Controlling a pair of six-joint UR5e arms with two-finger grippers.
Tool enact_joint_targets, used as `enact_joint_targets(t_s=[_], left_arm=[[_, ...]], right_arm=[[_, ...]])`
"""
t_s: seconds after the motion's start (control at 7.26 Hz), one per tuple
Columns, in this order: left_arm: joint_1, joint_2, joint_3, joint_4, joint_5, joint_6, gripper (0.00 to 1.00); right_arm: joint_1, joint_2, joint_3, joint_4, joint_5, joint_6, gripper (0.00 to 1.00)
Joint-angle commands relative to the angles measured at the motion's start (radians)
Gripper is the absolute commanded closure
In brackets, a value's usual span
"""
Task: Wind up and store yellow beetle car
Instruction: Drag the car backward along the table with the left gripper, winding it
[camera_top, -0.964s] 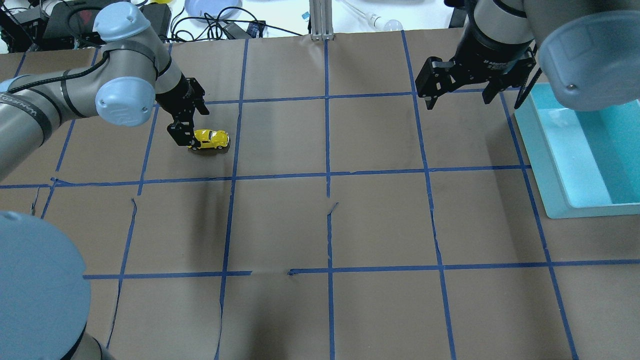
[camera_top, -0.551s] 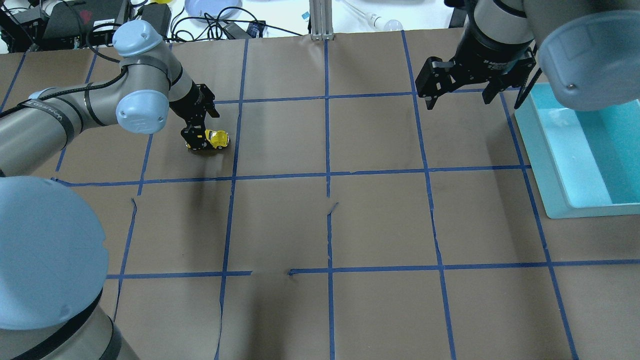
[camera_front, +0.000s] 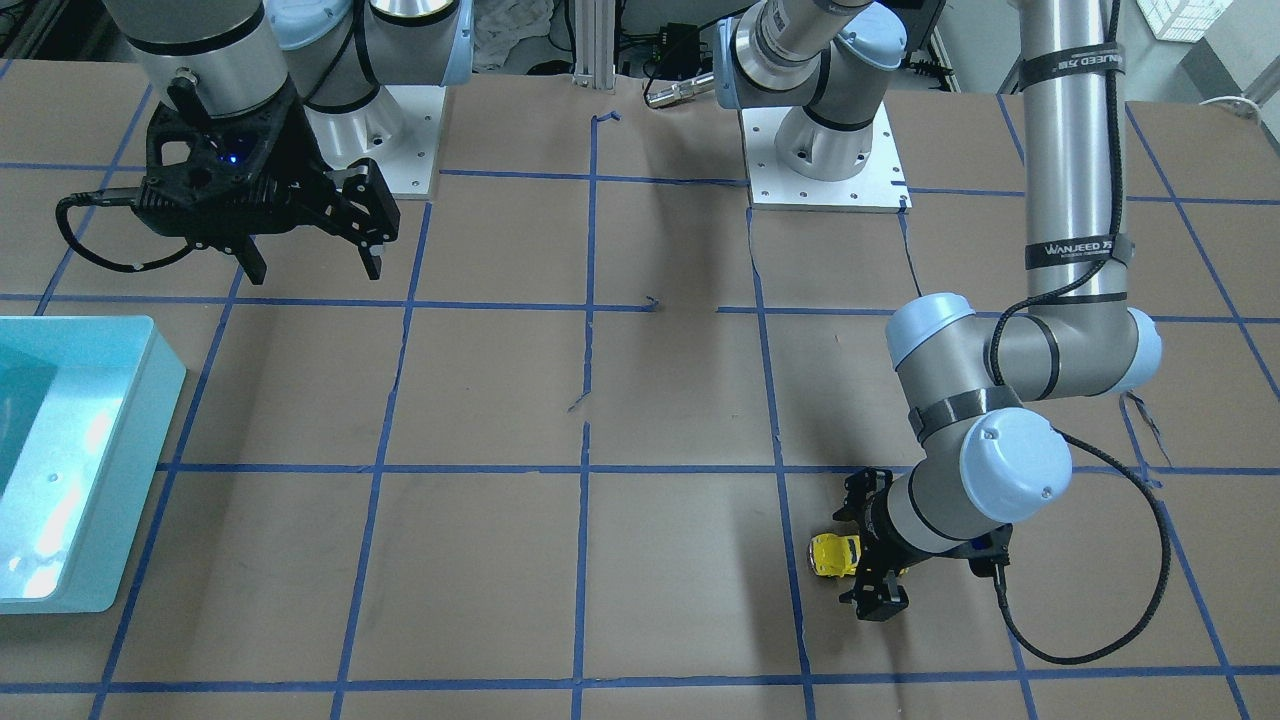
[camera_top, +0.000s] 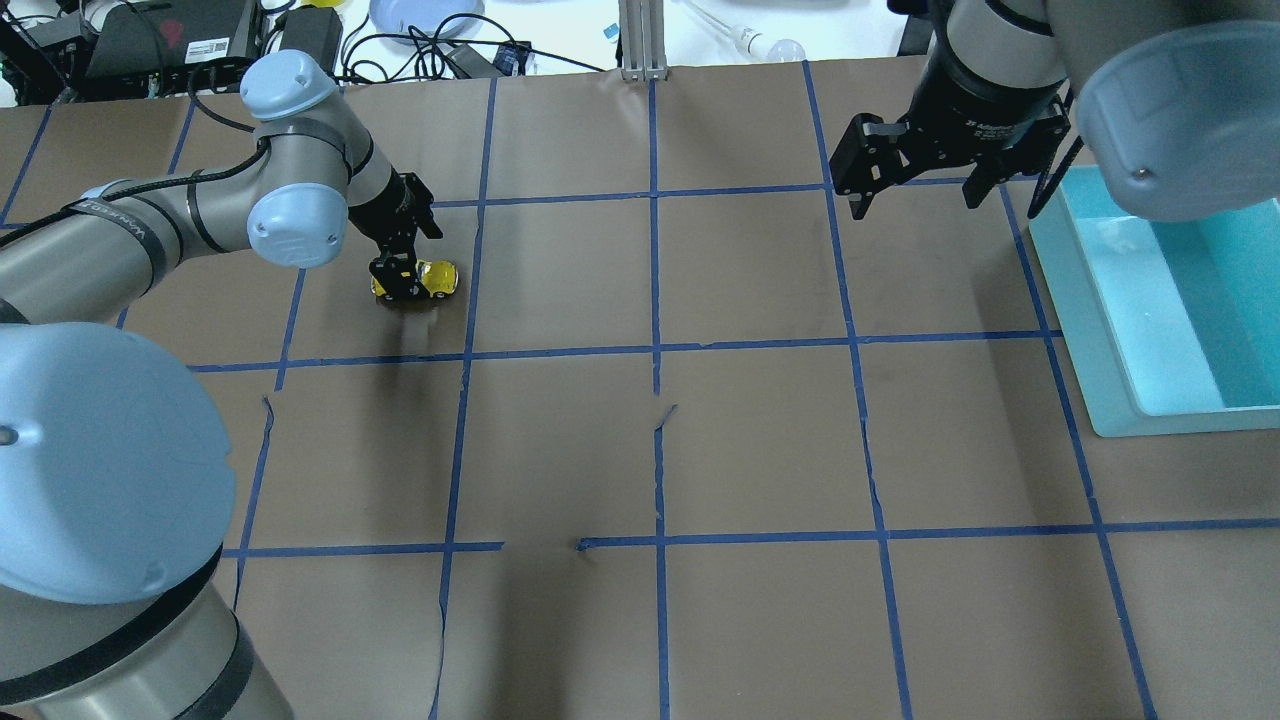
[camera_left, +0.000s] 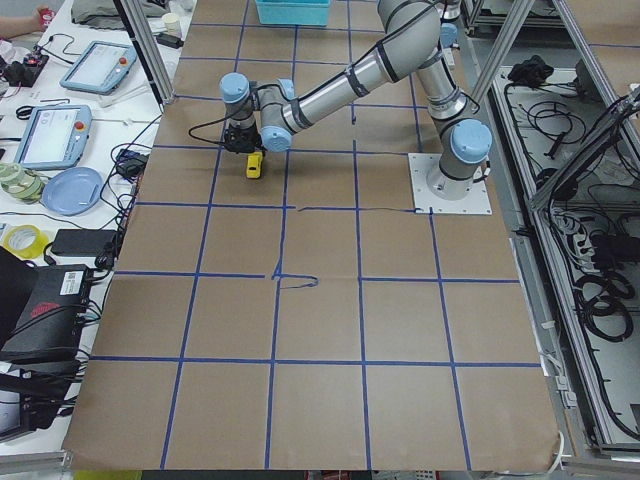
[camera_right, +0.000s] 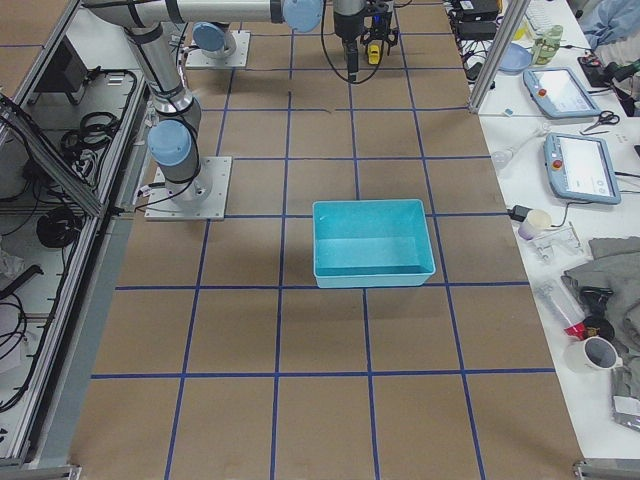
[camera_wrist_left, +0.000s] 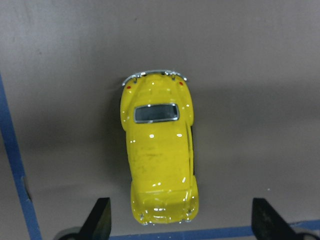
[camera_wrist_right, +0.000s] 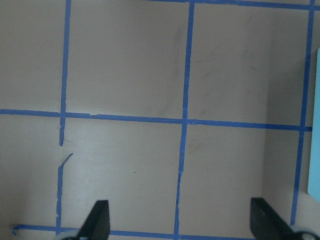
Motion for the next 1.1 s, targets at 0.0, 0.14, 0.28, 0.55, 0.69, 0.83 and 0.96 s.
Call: enact_joint_targets(t_s=[0.0, 0.14, 0.28, 0.55, 0.69, 0.83, 0.96], left_arm=[[0.002, -0.003, -0.005, -0.001, 0.007, -0.005, 0.0], [0.002, -0.003, -0.006, -0.008, 0.014, -0.005, 0.05], [0.002, -0.001, -0.006, -0.012, 0.014, -0.005, 0.23], [0.002, 0.0, -0.006, -0.012, 0.013, -0.02, 0.65], [0.004, 0.003, 0.002, -0.012, 0.013, -0.025, 0.79], [0.005, 0.009, 0.005, -0.011, 0.005, -0.027, 0.85], [0.01, 0.023, 0.014, -0.011, -0.01, -0.028, 0.88]], right_arm=[[0.0, 0.0, 0.0, 0.0, 0.001, 0.0, 0.0], [0.0, 0.0, 0.0, 0.0, -0.001, 0.0, 0.0], [0.0, 0.0, 0.0, 0.0, -0.001, 0.0, 0.0], [0.0, 0.0, 0.0, 0.0, 0.001, 0.0, 0.0], [0.0, 0.0, 0.0, 0.0, 0.001, 0.0, 0.0], [0.0, 0.0, 0.0, 0.0, 0.002, 0.0, 0.0], [0.0, 0.0, 0.0, 0.0, 0.002, 0.0, 0.0]])
